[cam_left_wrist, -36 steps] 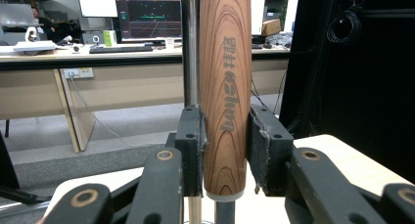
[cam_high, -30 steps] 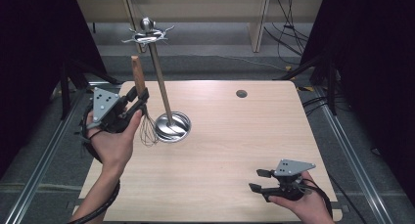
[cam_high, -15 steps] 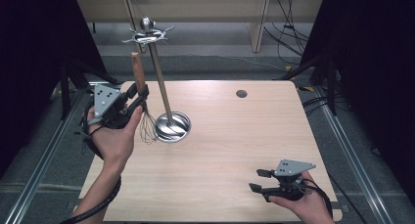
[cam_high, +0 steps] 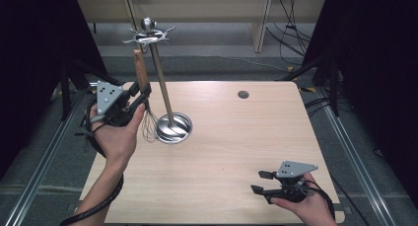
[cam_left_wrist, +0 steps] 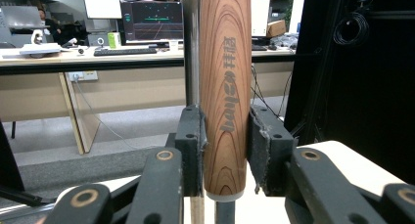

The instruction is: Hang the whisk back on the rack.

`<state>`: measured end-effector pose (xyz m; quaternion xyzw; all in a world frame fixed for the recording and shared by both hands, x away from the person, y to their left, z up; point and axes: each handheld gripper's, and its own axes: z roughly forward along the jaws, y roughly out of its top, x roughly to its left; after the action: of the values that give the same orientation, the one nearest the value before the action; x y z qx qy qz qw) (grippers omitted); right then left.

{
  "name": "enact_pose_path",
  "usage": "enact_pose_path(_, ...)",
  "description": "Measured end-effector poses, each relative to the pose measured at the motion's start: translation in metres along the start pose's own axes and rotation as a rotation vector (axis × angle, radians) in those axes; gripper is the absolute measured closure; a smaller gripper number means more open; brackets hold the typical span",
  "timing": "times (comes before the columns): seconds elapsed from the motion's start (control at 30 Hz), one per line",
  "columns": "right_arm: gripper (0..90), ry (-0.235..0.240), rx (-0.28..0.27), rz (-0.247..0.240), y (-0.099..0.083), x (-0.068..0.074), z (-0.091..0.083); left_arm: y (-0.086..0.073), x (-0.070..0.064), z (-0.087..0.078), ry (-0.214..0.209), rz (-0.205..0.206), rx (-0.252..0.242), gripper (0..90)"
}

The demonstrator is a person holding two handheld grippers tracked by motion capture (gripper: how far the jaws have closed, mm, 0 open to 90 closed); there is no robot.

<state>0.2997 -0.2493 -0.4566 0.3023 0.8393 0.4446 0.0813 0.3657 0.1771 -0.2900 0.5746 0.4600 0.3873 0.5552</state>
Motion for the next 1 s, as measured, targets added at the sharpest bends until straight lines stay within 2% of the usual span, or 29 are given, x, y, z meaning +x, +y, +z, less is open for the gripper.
enact_pose_path(0.47,42.4,0.003,0.002,0.006,0.0,0.001,0.0,0.006,0.0,0.005,0.002,0.007,0.005,67.8)
enact_pose_path(0.5,42.4,0.002,-0.002,-0.009,0.0,0.0,0.0,0.006,0.0,0.006,0.002,0.007,0.004,67.8)
enact_pose_path(1.0,42.3,0.002,0.002,0.002,0.0,0.0,0.0,0.009,-0.001,0.011,0.004,0.005,0.008,67.8)
